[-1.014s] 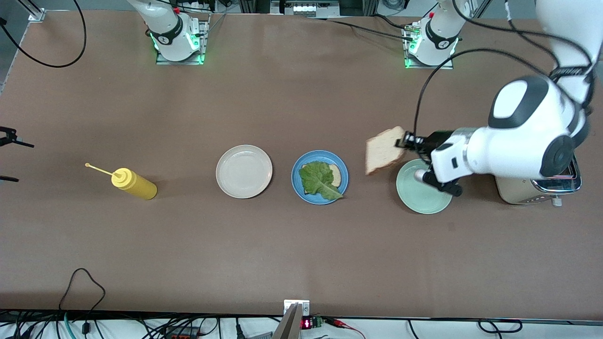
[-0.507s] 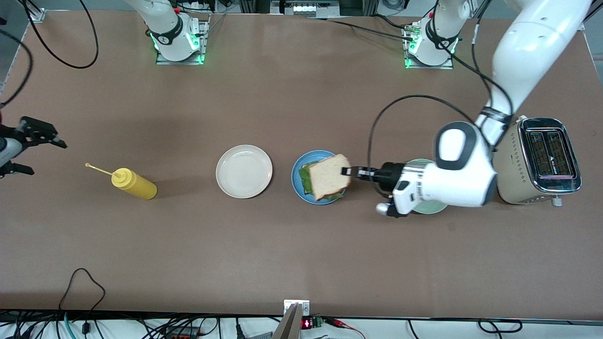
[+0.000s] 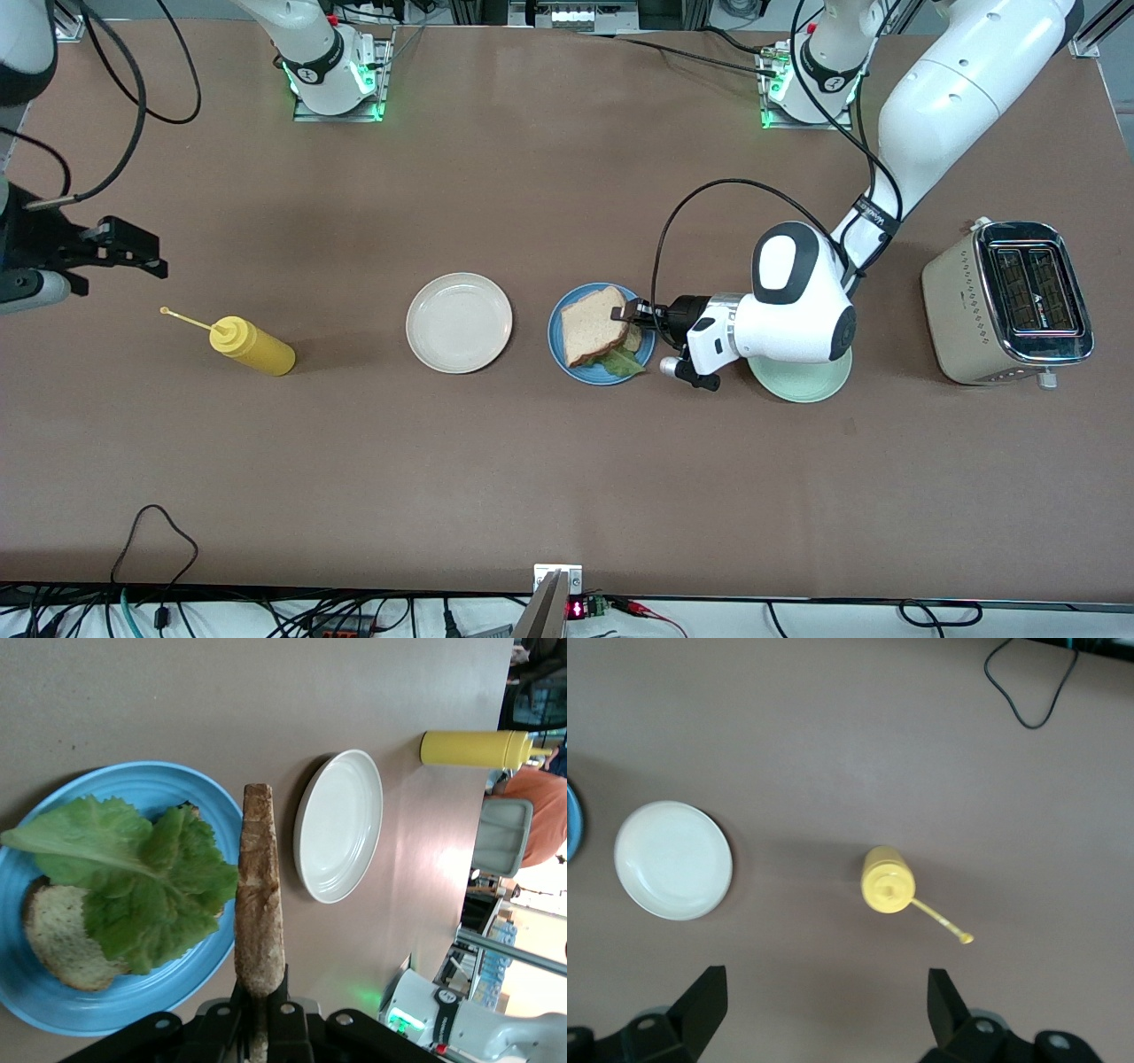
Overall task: Make sandwich in blue plate with both arms
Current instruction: 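Lower the toast onto the lettuce on the blue plate with the left gripper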
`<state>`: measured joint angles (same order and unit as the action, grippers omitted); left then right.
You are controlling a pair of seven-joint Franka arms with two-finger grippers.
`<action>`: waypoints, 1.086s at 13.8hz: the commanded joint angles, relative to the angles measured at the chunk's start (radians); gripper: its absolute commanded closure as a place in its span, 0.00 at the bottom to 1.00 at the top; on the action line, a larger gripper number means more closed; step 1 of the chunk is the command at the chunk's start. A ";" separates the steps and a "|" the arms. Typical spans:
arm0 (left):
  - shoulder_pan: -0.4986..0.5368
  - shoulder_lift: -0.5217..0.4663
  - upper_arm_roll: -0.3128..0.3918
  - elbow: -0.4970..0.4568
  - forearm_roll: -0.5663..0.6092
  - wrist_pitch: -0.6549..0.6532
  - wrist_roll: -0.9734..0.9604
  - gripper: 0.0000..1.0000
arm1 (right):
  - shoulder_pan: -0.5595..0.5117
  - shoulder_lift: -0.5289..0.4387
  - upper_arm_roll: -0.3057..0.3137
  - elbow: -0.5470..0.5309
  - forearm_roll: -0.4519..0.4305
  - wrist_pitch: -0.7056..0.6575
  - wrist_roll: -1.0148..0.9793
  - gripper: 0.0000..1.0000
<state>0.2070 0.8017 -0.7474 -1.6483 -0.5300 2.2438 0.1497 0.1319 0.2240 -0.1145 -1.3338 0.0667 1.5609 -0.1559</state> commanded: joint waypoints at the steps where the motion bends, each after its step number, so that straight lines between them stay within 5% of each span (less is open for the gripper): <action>1: 0.015 0.030 -0.009 -0.008 -0.033 0.010 0.088 1.00 | -0.119 -0.103 0.136 -0.125 -0.015 0.056 0.088 0.00; 4: 0.014 0.054 -0.007 -0.019 -0.033 0.011 0.132 1.00 | -0.127 -0.236 0.151 -0.321 -0.004 0.172 0.088 0.00; 8: 0.018 0.074 0.005 -0.018 -0.033 0.008 0.186 0.91 | -0.130 -0.221 0.147 -0.298 -0.016 0.174 0.079 0.00; 9: 0.018 0.074 0.013 -0.015 -0.031 0.008 0.188 0.74 | -0.130 -0.221 0.147 -0.288 -0.022 0.171 0.081 0.00; 10: 0.021 0.074 0.019 -0.011 -0.021 0.007 0.189 0.16 | -0.129 -0.221 0.150 -0.286 -0.022 0.166 0.096 0.00; 11: 0.029 0.068 0.019 -0.010 -0.021 0.002 0.186 0.00 | -0.129 -0.221 0.150 -0.286 -0.018 0.166 0.128 0.00; 15: 0.058 0.036 0.020 -0.008 -0.010 -0.048 0.182 0.00 | -0.111 -0.224 0.154 -0.283 -0.124 0.103 0.154 0.00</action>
<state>0.2596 0.8755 -0.7311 -1.6469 -0.5302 2.2252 0.3128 0.0200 0.0181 0.0279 -1.6098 -0.0155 1.6802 -0.0122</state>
